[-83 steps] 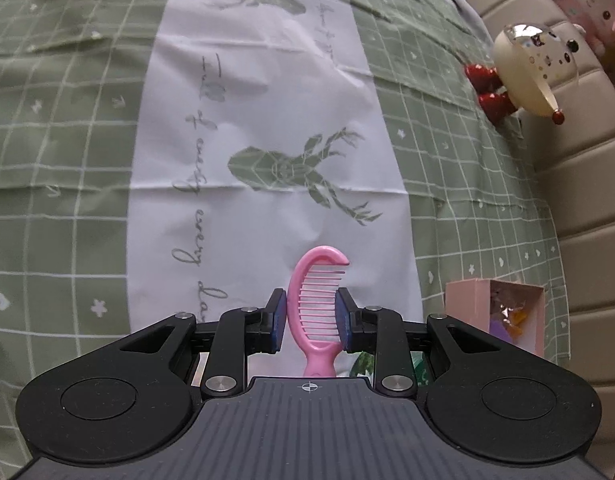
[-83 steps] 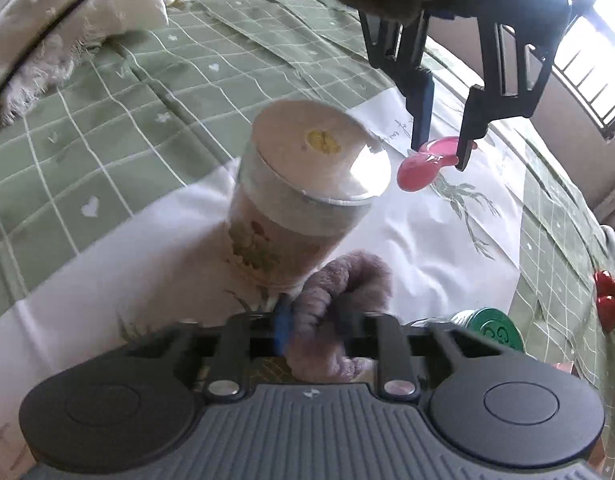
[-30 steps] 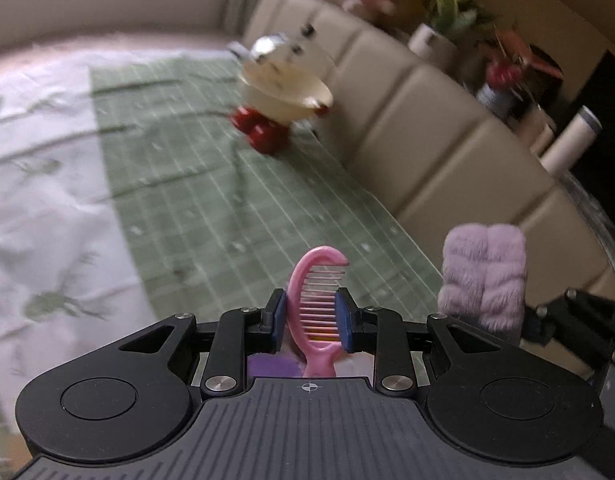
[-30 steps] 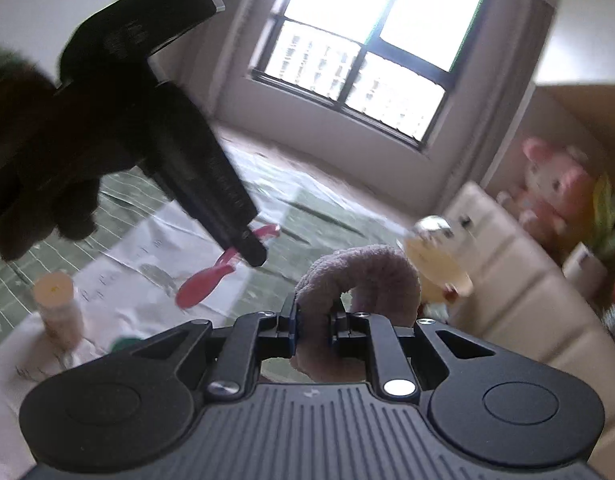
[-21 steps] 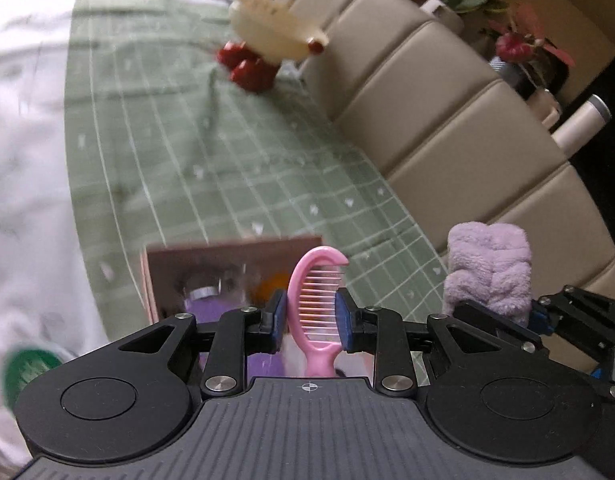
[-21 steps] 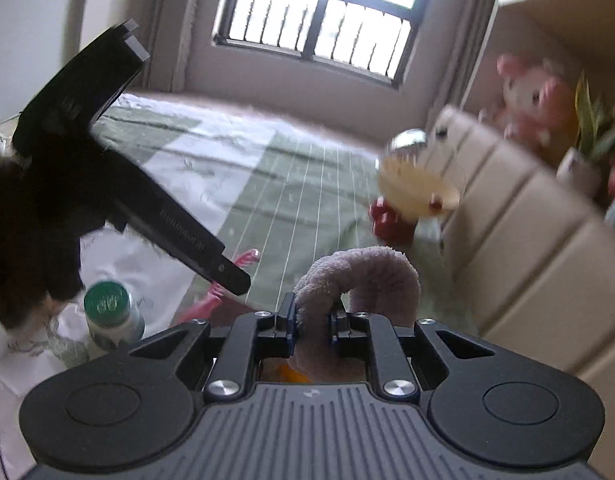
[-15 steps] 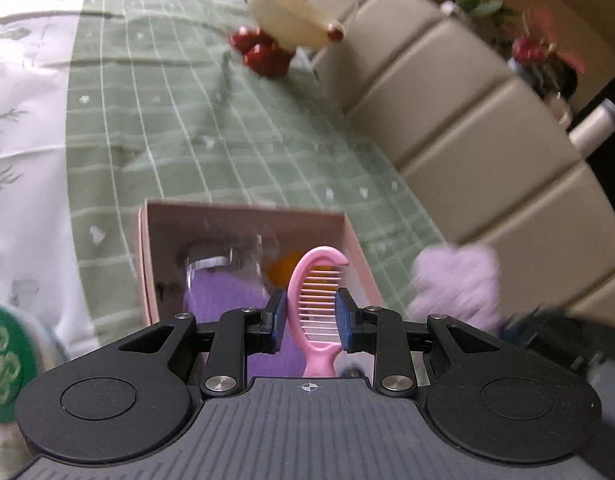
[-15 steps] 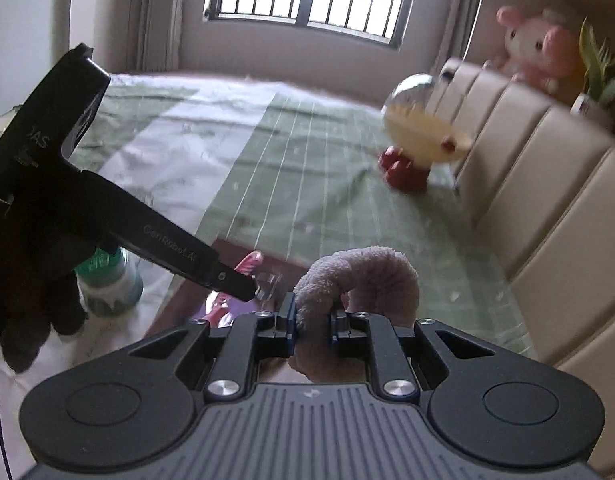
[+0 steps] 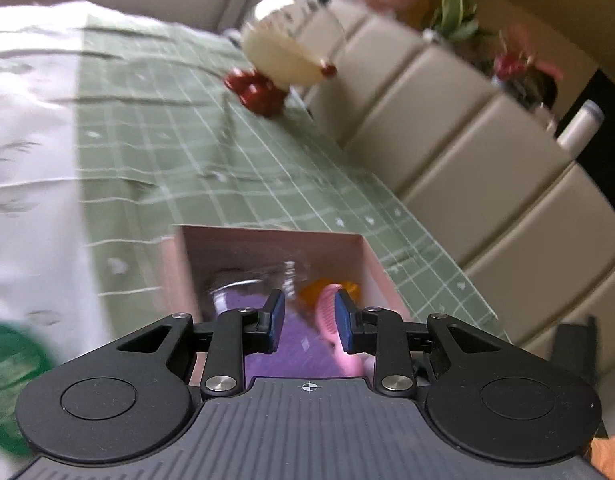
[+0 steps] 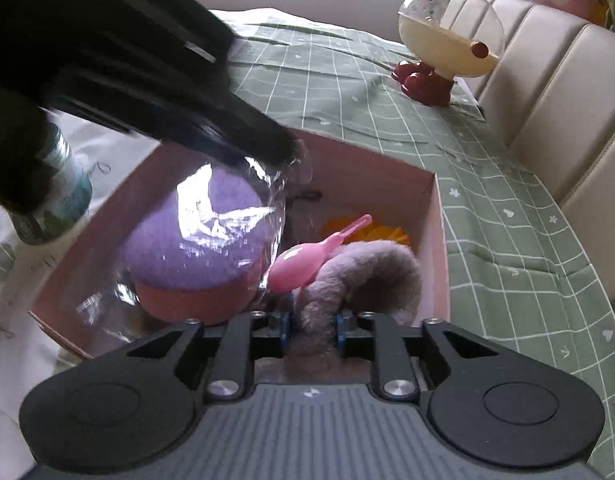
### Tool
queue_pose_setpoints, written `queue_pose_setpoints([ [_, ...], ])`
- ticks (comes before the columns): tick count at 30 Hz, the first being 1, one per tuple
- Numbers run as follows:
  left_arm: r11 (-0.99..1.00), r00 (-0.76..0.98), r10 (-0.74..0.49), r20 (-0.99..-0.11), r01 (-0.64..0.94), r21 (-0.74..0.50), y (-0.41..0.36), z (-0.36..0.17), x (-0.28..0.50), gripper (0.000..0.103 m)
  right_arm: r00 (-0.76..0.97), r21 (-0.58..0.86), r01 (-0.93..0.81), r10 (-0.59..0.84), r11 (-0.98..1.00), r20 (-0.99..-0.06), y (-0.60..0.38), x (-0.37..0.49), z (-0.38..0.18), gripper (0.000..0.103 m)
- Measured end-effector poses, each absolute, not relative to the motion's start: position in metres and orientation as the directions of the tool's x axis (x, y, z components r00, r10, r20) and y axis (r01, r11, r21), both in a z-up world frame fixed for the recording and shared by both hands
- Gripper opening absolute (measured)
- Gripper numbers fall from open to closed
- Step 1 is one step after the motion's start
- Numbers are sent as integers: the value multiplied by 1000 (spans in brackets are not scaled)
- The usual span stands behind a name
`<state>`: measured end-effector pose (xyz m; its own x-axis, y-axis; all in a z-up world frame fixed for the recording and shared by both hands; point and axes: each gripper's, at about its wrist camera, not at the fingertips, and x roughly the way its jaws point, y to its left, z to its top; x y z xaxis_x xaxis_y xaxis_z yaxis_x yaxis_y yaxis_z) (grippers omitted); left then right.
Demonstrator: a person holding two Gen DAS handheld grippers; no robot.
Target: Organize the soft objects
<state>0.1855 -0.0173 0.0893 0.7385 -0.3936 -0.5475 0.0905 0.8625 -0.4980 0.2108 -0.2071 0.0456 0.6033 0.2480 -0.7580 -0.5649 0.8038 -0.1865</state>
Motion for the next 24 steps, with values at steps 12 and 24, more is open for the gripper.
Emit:
queue_pose_setpoints([
  [12, 967, 761, -231, -607, 111, -228, 35, 73, 29, 30, 825, -155, -375, 253, 914, -505, -195, 118, 113, 85],
  [24, 991, 778, -100, -620, 25, -128, 31, 14, -17, 32, 673, -6, -229, 154, 973, -723, -139, 39, 12, 89],
])
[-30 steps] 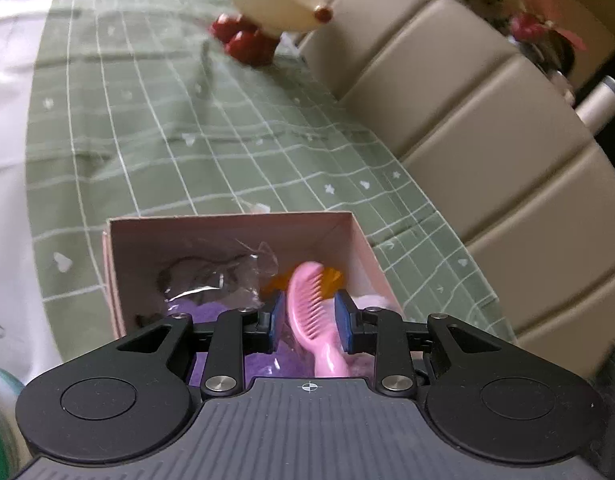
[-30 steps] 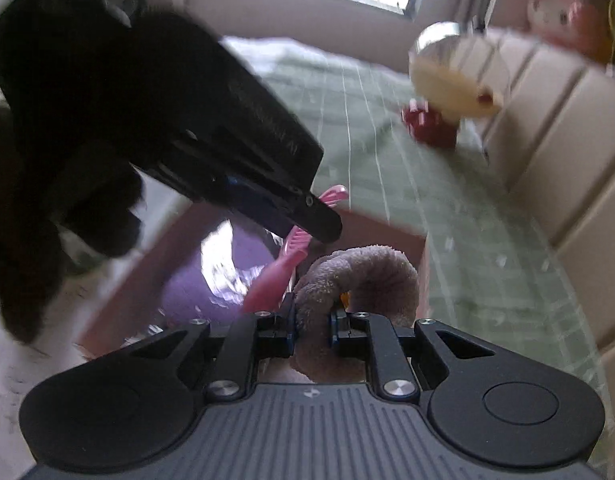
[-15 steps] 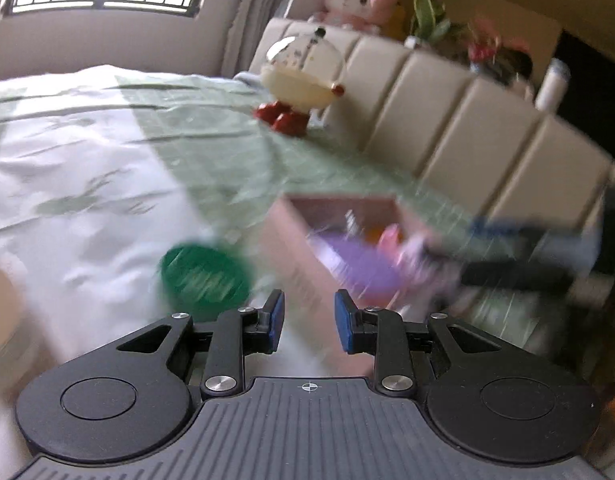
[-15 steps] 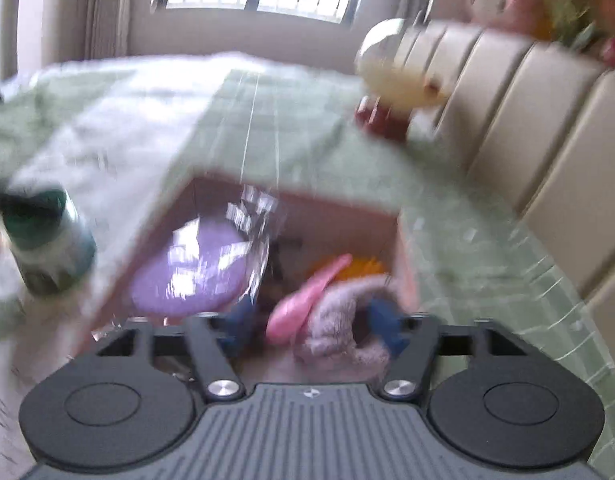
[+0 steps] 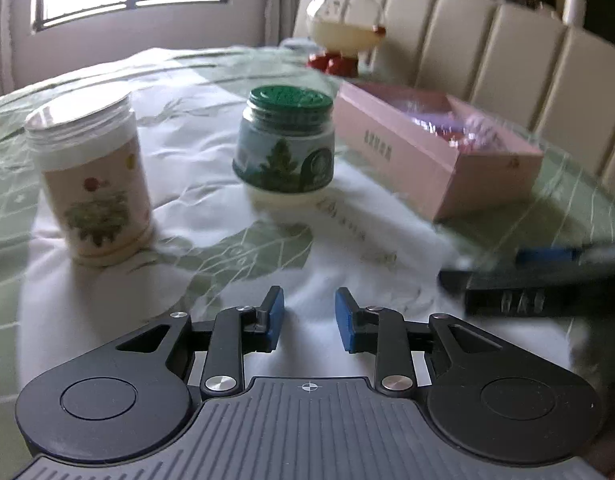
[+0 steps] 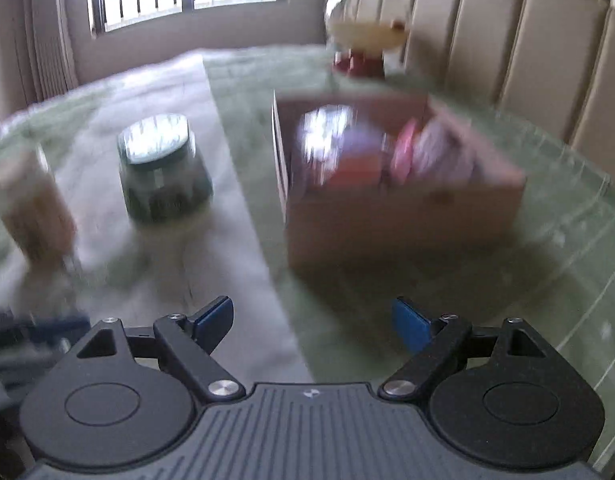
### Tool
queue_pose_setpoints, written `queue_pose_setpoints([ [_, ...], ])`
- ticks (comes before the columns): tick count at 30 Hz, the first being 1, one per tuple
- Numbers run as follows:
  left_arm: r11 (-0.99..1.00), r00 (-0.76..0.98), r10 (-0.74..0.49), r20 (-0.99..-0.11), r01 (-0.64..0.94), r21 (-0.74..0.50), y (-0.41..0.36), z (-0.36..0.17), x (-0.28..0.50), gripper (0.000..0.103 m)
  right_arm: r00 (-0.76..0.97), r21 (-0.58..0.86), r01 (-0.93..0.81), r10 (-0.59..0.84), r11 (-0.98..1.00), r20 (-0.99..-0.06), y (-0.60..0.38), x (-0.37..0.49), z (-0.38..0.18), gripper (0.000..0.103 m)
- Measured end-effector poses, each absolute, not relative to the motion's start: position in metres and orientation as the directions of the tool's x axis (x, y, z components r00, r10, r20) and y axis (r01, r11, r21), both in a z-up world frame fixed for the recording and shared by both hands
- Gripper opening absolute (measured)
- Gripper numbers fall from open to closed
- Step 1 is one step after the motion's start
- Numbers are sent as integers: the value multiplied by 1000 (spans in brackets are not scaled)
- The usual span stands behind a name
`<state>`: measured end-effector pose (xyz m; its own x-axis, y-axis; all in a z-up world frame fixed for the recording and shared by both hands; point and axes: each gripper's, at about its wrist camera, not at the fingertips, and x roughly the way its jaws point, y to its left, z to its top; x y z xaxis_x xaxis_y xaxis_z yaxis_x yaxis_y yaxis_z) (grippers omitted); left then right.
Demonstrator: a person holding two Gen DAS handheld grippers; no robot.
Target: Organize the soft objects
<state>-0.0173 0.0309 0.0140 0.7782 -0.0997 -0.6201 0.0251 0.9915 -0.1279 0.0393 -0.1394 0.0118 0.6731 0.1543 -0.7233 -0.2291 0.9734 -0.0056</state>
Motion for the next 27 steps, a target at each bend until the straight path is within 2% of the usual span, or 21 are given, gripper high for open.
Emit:
queue_pose_setpoints([
  [2, 991, 790, -93, -605, 14, -135, 26, 12, -13, 32, 703, 6, -214, 159, 977, -694, -145, 41, 3, 101],
  [3, 991, 792, -93, -604, 12, -136, 24, 11, -8, 32, 698, 21, -189, 150, 982, -700, -148, 45, 1, 103],
  [10, 995, 793, -84, -603, 37, -90, 14, 9, 2, 32, 706, -5, -130, 89, 991, -703, -139, 44, -2, 103],
  [20, 997, 798, -70, -598, 39, -66, 12, 8, 0, 32, 765, -1, -150, 116, 989, -634, -146, 31, -5, 103],
  [27, 993, 800, -95, -592, 38, -108, 18, 7, -1, 32, 763, 29, -171, 151, 985, -629, -152, 35, -7, 103],
])
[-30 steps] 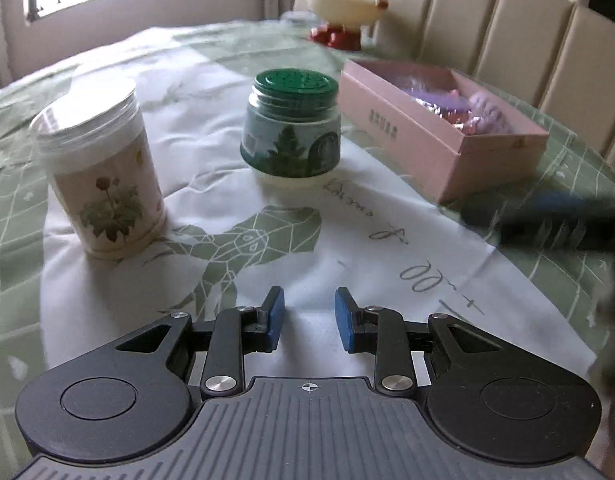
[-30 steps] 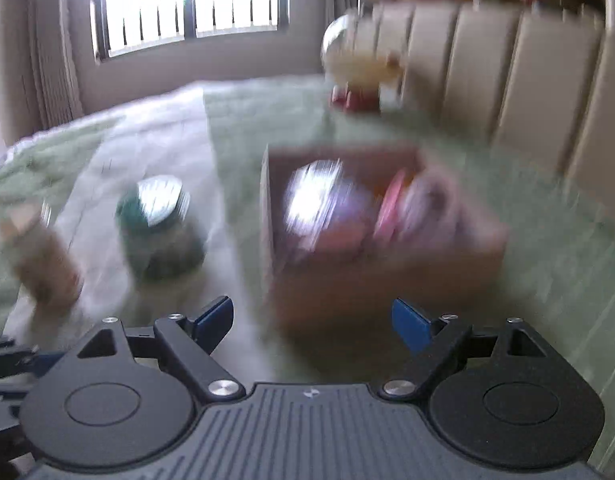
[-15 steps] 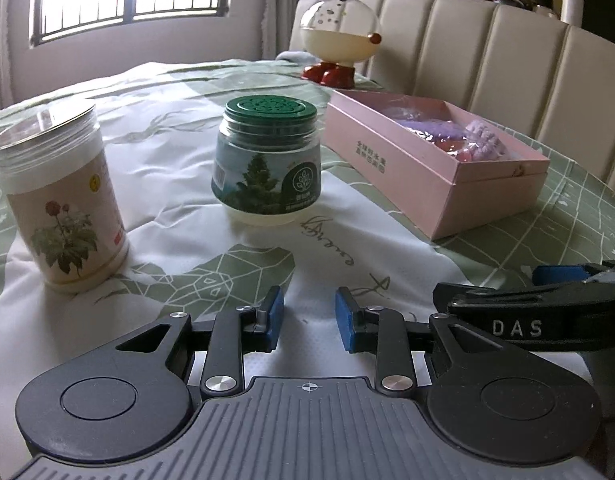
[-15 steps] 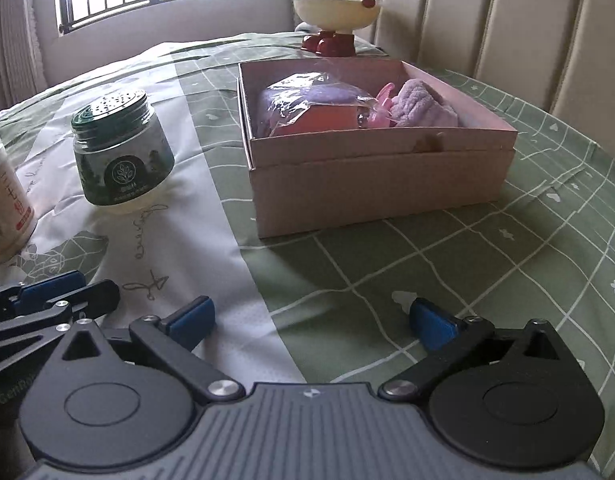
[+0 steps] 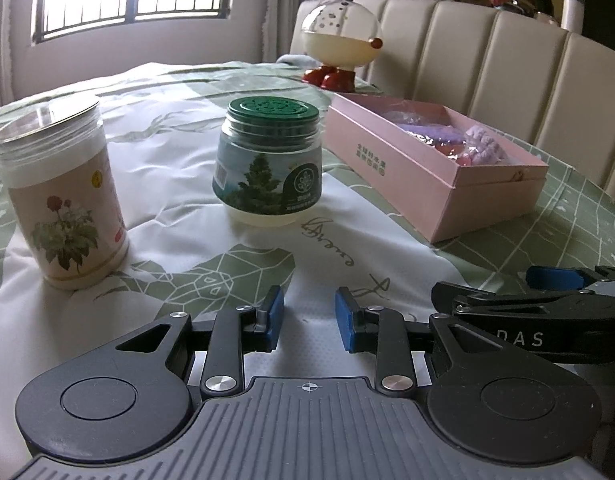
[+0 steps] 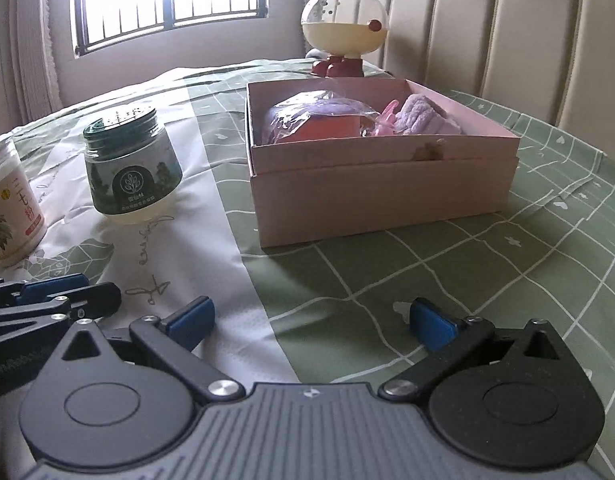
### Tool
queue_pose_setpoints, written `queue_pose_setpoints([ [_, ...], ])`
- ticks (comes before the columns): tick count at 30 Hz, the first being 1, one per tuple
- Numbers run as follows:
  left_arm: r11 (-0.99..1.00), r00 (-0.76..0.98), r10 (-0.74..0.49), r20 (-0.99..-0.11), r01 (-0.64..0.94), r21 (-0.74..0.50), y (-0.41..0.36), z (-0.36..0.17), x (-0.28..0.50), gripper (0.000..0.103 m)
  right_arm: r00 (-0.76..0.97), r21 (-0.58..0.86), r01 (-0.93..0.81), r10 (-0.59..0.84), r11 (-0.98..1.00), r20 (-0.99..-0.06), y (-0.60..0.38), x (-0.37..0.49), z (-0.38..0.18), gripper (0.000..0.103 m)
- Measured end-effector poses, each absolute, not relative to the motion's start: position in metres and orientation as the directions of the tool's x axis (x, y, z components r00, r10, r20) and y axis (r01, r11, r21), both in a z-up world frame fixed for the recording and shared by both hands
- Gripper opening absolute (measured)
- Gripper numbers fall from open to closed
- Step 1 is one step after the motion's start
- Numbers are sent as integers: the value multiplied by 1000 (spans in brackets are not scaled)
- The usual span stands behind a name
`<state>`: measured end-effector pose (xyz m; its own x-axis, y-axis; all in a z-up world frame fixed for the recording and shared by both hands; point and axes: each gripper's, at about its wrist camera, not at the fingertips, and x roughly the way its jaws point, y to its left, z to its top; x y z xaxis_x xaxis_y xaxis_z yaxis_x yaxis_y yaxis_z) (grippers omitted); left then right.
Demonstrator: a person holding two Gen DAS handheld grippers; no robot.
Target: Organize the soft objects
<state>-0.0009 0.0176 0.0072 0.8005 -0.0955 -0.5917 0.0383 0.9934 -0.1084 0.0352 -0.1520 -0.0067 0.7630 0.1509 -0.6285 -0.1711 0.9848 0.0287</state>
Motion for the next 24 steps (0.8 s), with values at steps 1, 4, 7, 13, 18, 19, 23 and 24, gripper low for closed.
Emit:
queue_pose_setpoints([
  [1, 993, 801, -95, -591, 39, -108, 18, 7, -1, 32, 764, 25, -171, 148, 985, -628, -151, 35, -7, 103],
  [4, 993, 802, -95, -590, 38, -108, 18, 7, -1, 32, 768, 9, -169, 138, 986, -625, -149, 34, -7, 103],
  [7, 994, 802, -94, -590, 38, -106, 18, 7, -1, 32, 768, 12, -169, 140, 985, -625, -149, 34, -7, 103],
  [13, 996, 804, -76, -590, 34, -82, 15, 7, -2, 33, 768, 12, -169, 139, 986, -625, -149, 34, -7, 103],
  [18, 996, 803, -76, -591, 33, -83, 13, 8, -1, 33, 768, 12, -169, 139, 986, -625, -149, 33, -7, 103],
  [19, 997, 804, -72, -591, 33, -76, 13, 7, -1, 33, 768, 12, -169, 139, 986, -625, -148, 33, -6, 103],
  [23, 997, 805, -65, -589, 32, -67, 11, 7, -2, 33, 768, 12, -169, 139, 986, -625, -149, 33, -6, 103],
  [24, 997, 805, -67, -589, 31, -71, 12, 7, -2, 33, 768, 12, -169, 140, 986, -625, -148, 33, -6, 103],
])
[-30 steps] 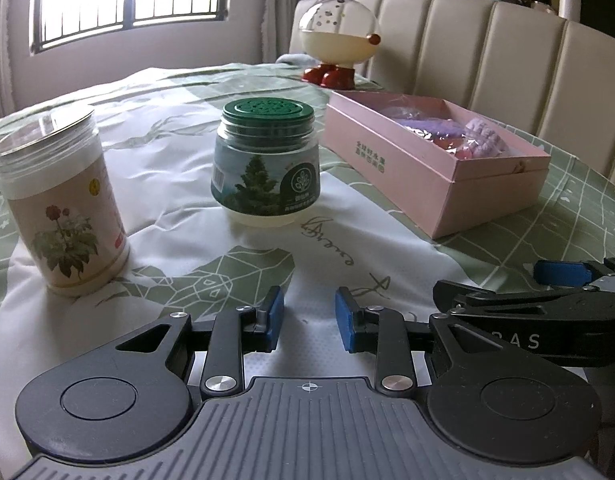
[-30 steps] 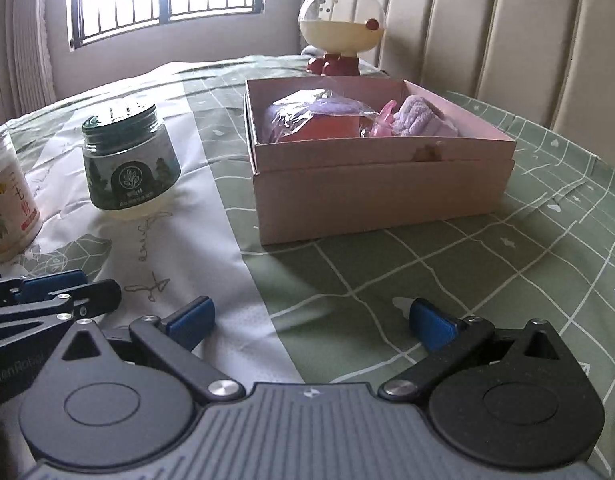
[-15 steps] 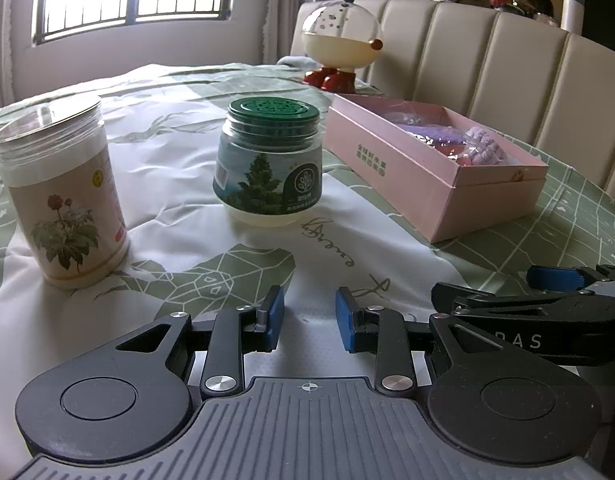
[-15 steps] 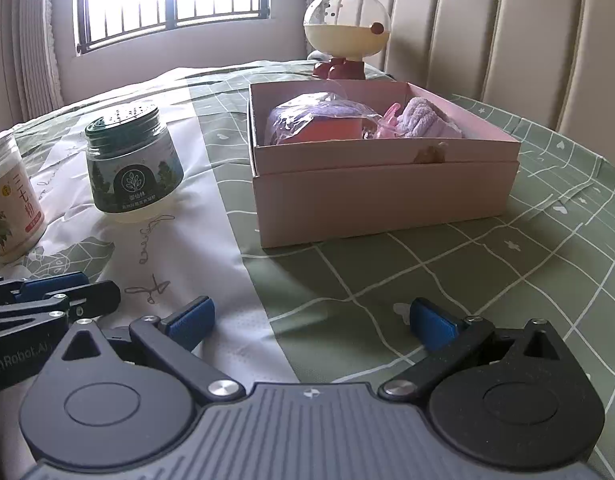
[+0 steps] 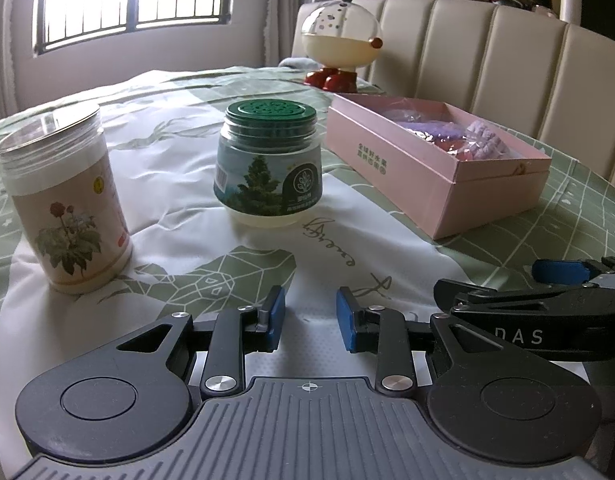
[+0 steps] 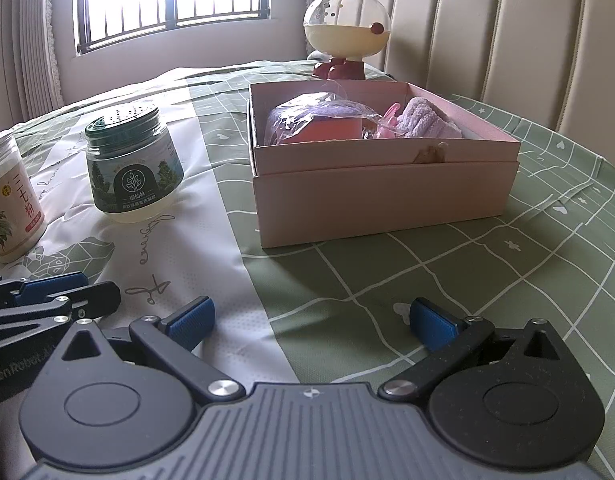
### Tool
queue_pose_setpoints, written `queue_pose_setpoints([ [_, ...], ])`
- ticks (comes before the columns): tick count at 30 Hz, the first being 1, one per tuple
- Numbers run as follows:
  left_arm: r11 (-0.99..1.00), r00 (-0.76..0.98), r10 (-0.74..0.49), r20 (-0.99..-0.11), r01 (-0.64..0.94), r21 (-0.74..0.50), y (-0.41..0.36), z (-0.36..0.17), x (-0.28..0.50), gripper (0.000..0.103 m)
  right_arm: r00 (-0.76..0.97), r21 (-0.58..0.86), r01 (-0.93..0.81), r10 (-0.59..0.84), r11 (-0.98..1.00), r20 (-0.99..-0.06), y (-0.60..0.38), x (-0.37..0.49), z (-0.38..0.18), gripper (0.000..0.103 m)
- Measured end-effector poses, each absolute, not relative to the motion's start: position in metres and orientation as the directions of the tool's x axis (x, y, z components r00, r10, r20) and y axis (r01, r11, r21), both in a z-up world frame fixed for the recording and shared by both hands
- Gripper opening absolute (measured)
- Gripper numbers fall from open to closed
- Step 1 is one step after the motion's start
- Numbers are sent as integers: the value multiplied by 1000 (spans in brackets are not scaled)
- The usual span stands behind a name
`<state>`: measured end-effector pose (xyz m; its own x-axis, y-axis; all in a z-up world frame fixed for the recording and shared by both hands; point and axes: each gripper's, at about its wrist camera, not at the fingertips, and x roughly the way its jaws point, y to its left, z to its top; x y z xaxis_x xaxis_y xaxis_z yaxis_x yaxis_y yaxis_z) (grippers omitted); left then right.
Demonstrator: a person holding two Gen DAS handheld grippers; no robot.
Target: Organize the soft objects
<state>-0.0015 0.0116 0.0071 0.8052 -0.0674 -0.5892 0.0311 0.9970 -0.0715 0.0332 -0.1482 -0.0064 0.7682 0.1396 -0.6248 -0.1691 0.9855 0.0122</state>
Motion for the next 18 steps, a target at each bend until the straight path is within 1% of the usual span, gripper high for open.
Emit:
queue_pose_setpoints([
  [18, 997, 805, -68, -589, 28, -77, 12, 8, -2, 32, 768, 12, -169, 139, 986, -625, -148, 33, -6, 103],
])
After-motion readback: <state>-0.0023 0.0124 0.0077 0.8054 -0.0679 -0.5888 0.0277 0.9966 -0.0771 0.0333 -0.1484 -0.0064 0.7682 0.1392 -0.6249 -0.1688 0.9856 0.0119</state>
